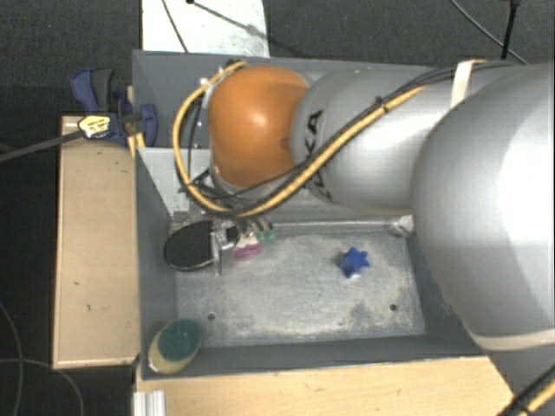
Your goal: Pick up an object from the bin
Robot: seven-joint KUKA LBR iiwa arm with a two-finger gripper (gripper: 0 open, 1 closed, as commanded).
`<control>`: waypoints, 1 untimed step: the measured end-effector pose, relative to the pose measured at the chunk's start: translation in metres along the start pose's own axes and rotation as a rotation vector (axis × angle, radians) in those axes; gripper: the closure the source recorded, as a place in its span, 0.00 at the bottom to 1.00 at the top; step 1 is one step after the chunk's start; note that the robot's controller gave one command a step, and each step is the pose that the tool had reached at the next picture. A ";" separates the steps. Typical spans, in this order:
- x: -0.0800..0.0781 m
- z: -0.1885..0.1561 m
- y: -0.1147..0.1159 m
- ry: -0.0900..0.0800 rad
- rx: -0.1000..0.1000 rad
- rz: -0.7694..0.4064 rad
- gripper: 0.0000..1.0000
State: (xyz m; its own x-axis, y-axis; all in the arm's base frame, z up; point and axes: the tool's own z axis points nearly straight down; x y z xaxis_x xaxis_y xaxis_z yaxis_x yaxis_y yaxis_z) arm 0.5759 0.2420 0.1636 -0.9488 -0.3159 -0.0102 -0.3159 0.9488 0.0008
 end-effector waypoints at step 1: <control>0.008 -0.089 -0.010 -0.001 0.000 0.010 1.00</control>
Offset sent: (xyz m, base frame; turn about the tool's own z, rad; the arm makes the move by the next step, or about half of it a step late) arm -0.0072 -0.0124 0.0831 -0.0004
